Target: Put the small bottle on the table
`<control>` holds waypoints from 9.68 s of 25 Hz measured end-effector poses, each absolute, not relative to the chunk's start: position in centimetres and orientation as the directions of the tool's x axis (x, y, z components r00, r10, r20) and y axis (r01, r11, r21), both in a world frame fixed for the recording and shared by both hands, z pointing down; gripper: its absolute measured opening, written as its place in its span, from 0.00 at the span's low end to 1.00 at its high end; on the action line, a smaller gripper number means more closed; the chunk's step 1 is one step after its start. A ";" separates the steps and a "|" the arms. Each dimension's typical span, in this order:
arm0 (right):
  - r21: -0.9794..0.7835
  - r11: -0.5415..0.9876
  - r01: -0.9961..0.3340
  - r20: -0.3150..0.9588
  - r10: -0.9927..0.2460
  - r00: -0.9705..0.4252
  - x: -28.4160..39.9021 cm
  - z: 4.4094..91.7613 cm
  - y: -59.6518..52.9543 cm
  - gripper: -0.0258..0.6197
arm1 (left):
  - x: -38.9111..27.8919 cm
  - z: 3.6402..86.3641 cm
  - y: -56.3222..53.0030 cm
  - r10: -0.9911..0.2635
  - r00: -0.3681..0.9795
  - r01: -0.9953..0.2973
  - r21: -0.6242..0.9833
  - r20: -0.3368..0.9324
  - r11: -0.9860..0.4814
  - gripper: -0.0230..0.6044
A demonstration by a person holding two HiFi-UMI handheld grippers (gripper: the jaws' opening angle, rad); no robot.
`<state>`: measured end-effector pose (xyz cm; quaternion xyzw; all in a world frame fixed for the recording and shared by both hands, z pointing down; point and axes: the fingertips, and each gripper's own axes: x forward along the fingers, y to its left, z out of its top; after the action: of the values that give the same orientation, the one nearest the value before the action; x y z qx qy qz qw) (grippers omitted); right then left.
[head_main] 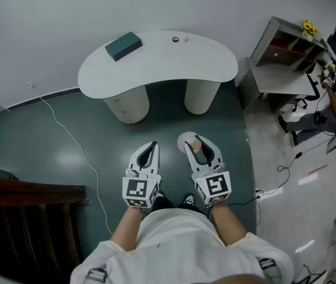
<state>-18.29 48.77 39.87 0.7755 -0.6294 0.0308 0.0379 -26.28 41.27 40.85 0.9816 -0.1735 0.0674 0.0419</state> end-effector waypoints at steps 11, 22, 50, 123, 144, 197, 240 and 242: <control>-0.004 -0.246 -0.969 0.109 -0.964 0.244 -21.1 40.6 45.0 0.25 | -29.5 41.3 37.4 -0.295 0.943 -0.309 0.076 0.153 -0.948 0.07; -0.025 -0.265 -0.964 0.117 -0.958 0.260 -19.9 41.5 41.7 0.25 | -28.9 43.1 34.1 -0.280 0.945 -0.300 0.103 0.170 -0.948 0.07; 0.002 -0.095 -0.995 0.116 -0.989 0.095 0.2 42.4 28.3 0.25 | -9.4 44.0 21.4 -0.405 0.886 -0.430 0.073 0.225 -0.900 0.07; -0.074 0.330 -0.941 0.382 -0.862 -0.333 14.7 56.0 -22.1 0.25 | 0.8 58.9 -22.4 -0.639 0.565 -0.802 0.164 0.522 -0.575 0.07; -0.083 0.381 -0.921 0.466 -0.802 -0.374 14.2 62.3 -27.1 0.25 | -0.4 62.6 -23.6 -0.643 0.491 -0.853 0.174 0.589 -0.492 0.07; -0.067 0.346 -0.936 0.558 -0.765 -0.323 12.5 67.5 -27.7 0.29 | -2.1 62.4 -21.9 -0.618 0.514 -0.841 0.210 0.594 -0.498 0.07; -0.010 -0.146 -0.989 0.260 -0.956 0.138 21.9 48.3 -11.5 0.04 | 13.4 48.5 -18.0 -0.374 0.889 -0.429 0.200 0.263 -0.881 0.07; 0.010 -0.144 -0.990 0.232 -0.962 0.142 22.1 46.7 -11.8 0.04 | 13.8 46.6 -18.1 -0.380 0.898 -0.419 0.169 0.220 -0.892 0.07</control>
<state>22.10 -11.75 46.65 0.7515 -0.6494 0.0850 0.0800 13.78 -18.14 46.58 0.9684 -0.2063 0.0911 0.1065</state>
